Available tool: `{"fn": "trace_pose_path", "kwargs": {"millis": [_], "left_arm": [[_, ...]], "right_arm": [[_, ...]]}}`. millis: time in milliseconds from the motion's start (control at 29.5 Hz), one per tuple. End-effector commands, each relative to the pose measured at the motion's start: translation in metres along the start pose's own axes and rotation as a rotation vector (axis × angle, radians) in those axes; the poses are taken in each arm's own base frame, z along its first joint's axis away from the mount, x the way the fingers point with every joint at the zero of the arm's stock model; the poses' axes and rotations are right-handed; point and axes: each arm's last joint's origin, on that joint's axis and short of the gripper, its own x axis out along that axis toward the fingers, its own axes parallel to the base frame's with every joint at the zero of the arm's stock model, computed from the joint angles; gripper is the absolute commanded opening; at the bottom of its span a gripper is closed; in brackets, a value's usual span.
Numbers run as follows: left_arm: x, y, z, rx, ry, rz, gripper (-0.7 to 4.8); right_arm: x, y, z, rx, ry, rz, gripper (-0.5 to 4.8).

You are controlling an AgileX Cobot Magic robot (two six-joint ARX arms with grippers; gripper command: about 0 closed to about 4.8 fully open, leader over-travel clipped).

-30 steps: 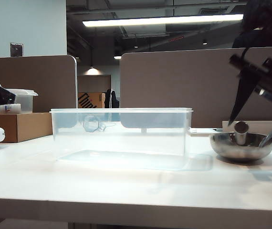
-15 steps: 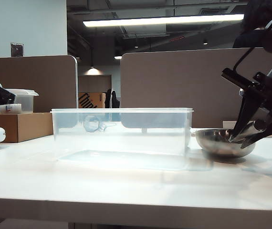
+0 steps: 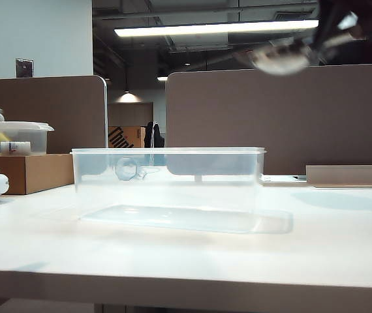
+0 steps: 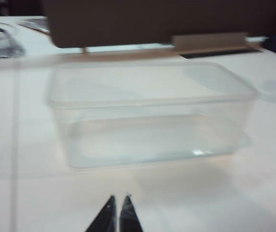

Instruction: Pick up the metal ice scoop from the table and place it inside the transparent plastic box.

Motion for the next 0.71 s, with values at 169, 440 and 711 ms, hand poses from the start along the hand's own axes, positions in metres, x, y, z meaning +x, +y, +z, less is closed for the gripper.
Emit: {"fn": "trace_pose_path", "kwargs": {"millis": [169,440,711], "left_arm": [[-0.004,0.021,0.004,-0.009,-0.050,0.202,0.21],[-0.008,0.034,0.005,-0.014,-0.066,0.337,0.21],[-0.011,0.033,0.009,-0.007,-0.113,0.336,0.21]], "right_arm": [[0.031,0.053,0.019,-0.480,0.017,0.122,-0.09],[0.129,0.090,0.010,-0.665,0.081,0.163,-0.09],[0.180,0.095,-0.006,-0.735,0.166,0.141,-0.08]]}}
